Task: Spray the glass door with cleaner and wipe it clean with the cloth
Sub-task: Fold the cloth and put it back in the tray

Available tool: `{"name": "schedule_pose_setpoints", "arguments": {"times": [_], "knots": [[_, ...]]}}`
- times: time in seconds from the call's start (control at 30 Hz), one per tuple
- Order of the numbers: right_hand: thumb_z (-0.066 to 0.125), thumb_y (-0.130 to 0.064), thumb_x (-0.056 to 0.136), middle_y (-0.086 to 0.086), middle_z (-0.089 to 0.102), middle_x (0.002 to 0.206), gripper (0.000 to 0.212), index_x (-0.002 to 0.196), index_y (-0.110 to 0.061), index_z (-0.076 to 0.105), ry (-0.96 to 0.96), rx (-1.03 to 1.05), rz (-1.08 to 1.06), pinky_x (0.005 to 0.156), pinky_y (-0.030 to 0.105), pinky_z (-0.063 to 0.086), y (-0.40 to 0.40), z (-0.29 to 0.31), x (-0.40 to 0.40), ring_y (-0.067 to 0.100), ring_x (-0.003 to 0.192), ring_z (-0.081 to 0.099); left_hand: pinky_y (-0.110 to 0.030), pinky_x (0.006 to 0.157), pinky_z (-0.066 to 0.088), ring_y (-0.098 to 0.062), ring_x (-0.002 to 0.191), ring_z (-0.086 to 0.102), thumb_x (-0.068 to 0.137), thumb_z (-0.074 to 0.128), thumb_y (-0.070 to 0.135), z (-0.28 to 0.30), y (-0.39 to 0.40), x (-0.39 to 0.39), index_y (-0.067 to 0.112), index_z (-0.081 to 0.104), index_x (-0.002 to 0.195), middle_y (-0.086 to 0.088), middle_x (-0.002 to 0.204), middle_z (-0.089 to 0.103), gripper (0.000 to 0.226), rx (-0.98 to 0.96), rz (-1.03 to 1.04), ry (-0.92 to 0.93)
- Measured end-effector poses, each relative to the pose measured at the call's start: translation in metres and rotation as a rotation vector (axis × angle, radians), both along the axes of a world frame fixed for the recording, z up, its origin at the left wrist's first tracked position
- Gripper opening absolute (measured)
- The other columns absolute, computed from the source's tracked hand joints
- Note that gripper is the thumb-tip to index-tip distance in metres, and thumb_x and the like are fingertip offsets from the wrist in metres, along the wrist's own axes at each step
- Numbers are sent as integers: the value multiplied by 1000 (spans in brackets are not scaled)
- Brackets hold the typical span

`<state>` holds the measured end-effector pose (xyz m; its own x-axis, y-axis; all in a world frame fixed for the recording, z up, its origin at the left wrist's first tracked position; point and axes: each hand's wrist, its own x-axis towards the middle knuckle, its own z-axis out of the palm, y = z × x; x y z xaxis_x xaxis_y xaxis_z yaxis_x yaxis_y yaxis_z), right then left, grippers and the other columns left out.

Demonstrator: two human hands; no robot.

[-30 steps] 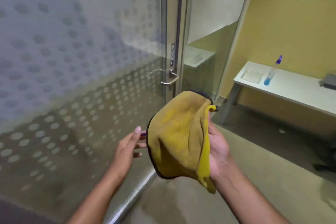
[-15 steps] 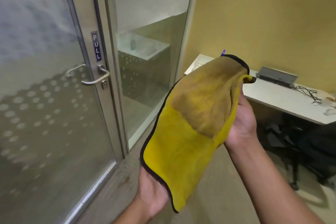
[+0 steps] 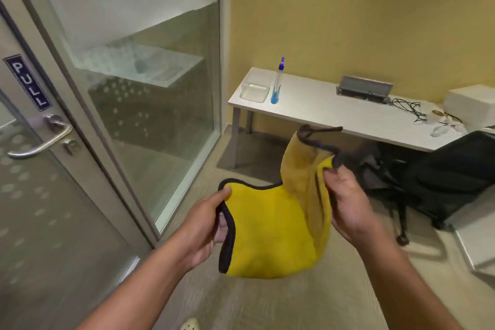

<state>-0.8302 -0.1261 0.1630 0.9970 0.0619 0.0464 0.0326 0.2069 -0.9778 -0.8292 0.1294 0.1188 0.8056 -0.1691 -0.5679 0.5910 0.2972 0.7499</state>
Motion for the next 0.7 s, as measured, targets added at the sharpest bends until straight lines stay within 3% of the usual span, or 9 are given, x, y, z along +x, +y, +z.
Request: {"name": "schedule_pose_setpoints", "arguments": {"times": [0.07, 0.2, 0.33, 0.4, 0.43, 0.5, 0.53, 0.6, 0.7], "knots": [[61, -34, 96, -1, 79, 117, 29, 120, -23, 74, 25, -259, 95, 100, 41, 56, 10, -24, 1, 18, 112, 73, -46, 78, 66, -27, 77, 80, 109, 54, 33, 11, -10, 23, 0, 78, 107, -16, 99, 82, 41, -7, -61, 2], [55, -33, 104, -3, 74, 131, 30, 128, -26, 72, 167, -335, 225, 109, 37, 50, 29, -58, 12, 16, 125, 66, -41, 57, 67, -29, 72, 77, 113, 46, 36, 27, -33, 68, 5, 76, 105, -17, 105, 80, 43, 34, -187, 17], [80, -72, 69, 2, 74, 130, 71, 126, -29, 71, 301, -262, 223, 112, 53, 49, 35, -74, 56, 33, 131, 63, -47, 74, 69, -36, 94, 83, 114, 43, 36, 20, -40, 112, 6, 66, 112, -27, 117, 79, 38, 35, -204, 62], [88, -72, 55, 1, 78, 117, 74, 114, -29, 74, 336, -285, 155, 111, 60, 49, 31, -82, 87, 30, 121, 68, -46, 76, 69, -38, 99, 82, 113, 45, 33, 12, -39, 137, 2, 65, 115, -26, 115, 79, 37, 18, -209, 94], [89, -72, 55, -5, 79, 110, 70, 111, -32, 73, 331, -365, 154, 106, 53, 55, 35, -76, 99, 22, 113, 72, -46, 76, 69, -40, 100, 82, 113, 45, 32, 9, -39, 151, -1, 66, 119, -25, 116, 78, 39, 20, -211, 112], [82, -76, 61, -17, 76, 103, 59, 107, -44, 64, 316, -508, 164, 90, 30, 62, 48, -60, 120, 5, 101, 73, -47, 76, 69, -42, 103, 81, 113, 46, 30, 6, -36, 181, -5, 68, 125, -26, 120, 78, 43, 17, -222, 149], [78, -75, 69, -19, 75, 102, 47, 103, -47, 62, 284, -560, 152, 87, 27, 62, 53, -56, 131, 4, 99, 73, -47, 75, 69, -42, 103, 81, 113, 45, 30, 6, -34, 197, -4, 70, 124, -26, 119, 78, 43, 11, -225, 158], [65, -63, 91, -15, 76, 103, 18, 98, -47, 66, 284, -494, 110, 93, 35, 62, 60, -50, 157, 9, 101, 74, -48, 77, 69, -42, 103, 81, 113, 45, 30, 7, -28, 225, 0, 76, 113, -23, 110, 81, 43, 5, -236, 164], [49, -36, 108, -10, 77, 119, 26, 118, -42, 72, 361, -372, 55, 105, 43, 56, 62, -41, 199, 13, 115, 72, -53, 83, 68, -44, 103, 80, 113, 45, 31, 7, -21, 267, 1, 75, 106, -24, 105, 81, 43, -3, -254, 166]]}}
